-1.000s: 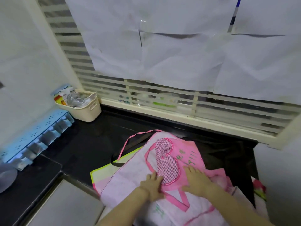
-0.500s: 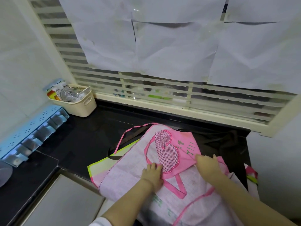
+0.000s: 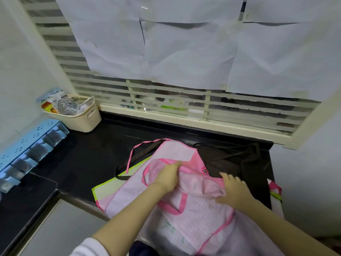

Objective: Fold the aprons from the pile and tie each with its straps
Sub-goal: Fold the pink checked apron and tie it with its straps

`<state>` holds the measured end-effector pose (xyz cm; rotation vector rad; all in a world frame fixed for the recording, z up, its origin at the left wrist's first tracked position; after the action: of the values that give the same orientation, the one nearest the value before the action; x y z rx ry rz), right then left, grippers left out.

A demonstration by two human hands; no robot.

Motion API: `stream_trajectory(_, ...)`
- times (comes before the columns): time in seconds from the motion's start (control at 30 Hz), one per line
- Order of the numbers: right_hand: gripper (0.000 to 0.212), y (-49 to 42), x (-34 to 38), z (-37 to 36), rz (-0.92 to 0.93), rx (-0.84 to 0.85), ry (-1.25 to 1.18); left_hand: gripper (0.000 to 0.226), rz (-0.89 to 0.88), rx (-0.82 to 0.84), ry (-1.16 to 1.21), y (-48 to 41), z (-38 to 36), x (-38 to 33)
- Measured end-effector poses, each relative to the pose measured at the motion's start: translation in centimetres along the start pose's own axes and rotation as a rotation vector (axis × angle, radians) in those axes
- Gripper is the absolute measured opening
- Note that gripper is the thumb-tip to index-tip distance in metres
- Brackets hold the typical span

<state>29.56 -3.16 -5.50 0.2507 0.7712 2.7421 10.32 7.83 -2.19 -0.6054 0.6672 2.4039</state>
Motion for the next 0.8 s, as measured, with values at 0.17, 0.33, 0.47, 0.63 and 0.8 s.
stream_trajectory(0.17, 0.052, -0.5, -1.6, 3.1, 0.027, -0.028, -0.145, 0.023, -0.04, 0.162, -0.15, 0.9, 2.1, -0.1)
stream_trajectory(0.33, 0.017, -0.4, -0.8, 11.6, 0.064, -0.462, -0.097, 0.018, -0.066, 0.032, -0.228, 1.3, 5.8, -1.2)
stream_trajectory(0.47, 0.029, 0.5, 1.2, 15.5, 0.187, -0.694, -0.15, 0.008, -0.088, -0.194, -0.204, 1.3, 8.6, -1.5)
stream_trajectory(0.63, 0.034, 0.2, 2.9, 12.8, 0.284, -0.385, -0.216, 0.03, -0.044, -0.335, 0.385, 2.2, 9.7, -0.4)
stream_trajectory(0.8, 0.057, -0.3, 2.7, 8.0, 0.23, -0.094, -0.083, 0.009, -0.076, -0.142, 0.374, 3.5, 8.4, -2.2)
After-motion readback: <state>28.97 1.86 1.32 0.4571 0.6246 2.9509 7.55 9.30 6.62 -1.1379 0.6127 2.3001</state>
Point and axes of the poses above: each hand's wrist, its own y-axis away from the middle knuckle, its own z-axis out of the back of the hand, x = y × z, the point moved 5 cm from there along -y, towards the middle knuckle, and after that the axes turned 10 degrees about x, right-handed, at the moved point
